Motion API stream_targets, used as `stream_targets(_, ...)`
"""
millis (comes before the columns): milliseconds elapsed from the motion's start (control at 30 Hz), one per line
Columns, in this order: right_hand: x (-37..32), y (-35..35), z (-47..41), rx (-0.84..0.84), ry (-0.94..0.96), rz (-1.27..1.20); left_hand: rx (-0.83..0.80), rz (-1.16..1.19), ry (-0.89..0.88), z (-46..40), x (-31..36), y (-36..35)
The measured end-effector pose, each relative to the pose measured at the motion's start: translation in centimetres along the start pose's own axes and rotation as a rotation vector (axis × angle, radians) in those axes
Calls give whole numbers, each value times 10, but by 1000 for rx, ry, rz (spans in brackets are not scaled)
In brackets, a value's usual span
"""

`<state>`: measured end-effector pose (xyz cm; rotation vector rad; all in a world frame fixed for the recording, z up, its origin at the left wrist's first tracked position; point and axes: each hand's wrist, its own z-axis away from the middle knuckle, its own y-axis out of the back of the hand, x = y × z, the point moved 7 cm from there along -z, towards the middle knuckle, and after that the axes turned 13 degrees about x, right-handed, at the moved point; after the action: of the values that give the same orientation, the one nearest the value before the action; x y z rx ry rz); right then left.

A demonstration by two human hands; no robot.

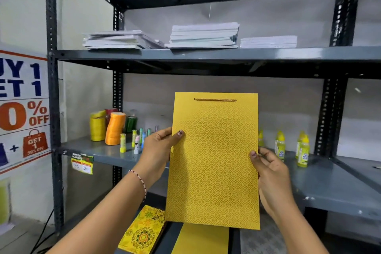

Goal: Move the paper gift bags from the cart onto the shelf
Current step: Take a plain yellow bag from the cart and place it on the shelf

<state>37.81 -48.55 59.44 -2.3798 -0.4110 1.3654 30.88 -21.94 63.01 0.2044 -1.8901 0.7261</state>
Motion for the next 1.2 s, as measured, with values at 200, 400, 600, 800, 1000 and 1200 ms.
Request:
stream_targets(200, 63, 16, 56, -17, -148, 30, 14, -87, 166, 33, -59, 63)
stream_targets(400, 161, 55, 135, -29, -433, 140, 46, -187, 374, 86, -157, 143)
stream_targets(600, 242, 92, 203, 81, -649, 336, 131, -250, 654, 114, -259, 208)
stream_targets(800, 291, 119, 186, 225, -778, 470, 29, -554, 804, 90, -309, 198)
stream_targets(1000, 322, 114, 100, 275, -760, 507, -48, -626, 745, 29, -348, 167)
stream_targets(1200, 348, 107, 49, 300, -778, 609, 84, -693, 521, -53, -373, 124)
